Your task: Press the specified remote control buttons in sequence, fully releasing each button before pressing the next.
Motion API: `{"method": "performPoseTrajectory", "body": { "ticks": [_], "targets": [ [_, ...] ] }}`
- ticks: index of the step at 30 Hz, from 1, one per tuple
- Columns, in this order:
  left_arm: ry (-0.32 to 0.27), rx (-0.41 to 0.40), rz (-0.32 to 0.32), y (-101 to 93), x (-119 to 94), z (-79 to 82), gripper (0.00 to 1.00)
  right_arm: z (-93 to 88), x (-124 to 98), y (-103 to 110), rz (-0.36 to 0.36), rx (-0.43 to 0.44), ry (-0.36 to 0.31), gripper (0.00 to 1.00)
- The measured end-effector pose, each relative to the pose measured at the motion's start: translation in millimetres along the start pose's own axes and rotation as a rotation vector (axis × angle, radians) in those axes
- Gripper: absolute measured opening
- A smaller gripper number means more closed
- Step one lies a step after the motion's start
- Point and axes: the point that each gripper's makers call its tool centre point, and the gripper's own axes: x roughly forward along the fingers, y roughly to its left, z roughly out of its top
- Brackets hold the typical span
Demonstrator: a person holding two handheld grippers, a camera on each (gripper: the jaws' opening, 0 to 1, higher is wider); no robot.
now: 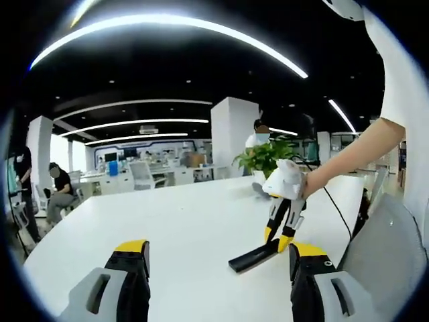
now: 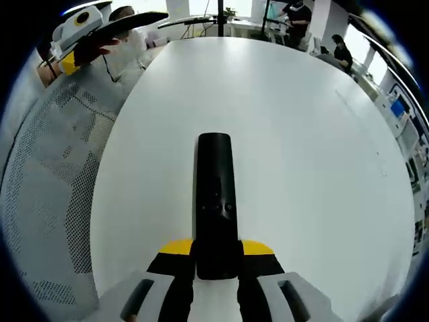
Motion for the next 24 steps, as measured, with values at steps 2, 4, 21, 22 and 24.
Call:
{"method": "performPoseTrajectory", "body": {
  "ticks": [2,4,21,22,24],
  "targets": [
    [-0.001,0.0,-0.001,0.1,0,-0.2,0.89,0.3,0,-6,0.002,0.003,0.007,0.21],
    [-0.001,0.002,0.0,0.2,0,-0.1,0.89,1.0,0,-12,-0.003,0.01,0.013,0.21],
    [0.007,-0.005,0.003,0.7,0,-2.3,0.89,1.7,1,-50,-0.006,0.011,0.071,0.21],
    [0.007,-0.005,0.002,0.5,0,-2.1,0.89,1.7,1,-52,-0.007,0.011,0.071,0.21],
    [0.011,-0.007,0.0,0.1,0,-2.9,0.89,1.6,0,-56,-0.006,0.009,0.073,0.21]
  ]
}}
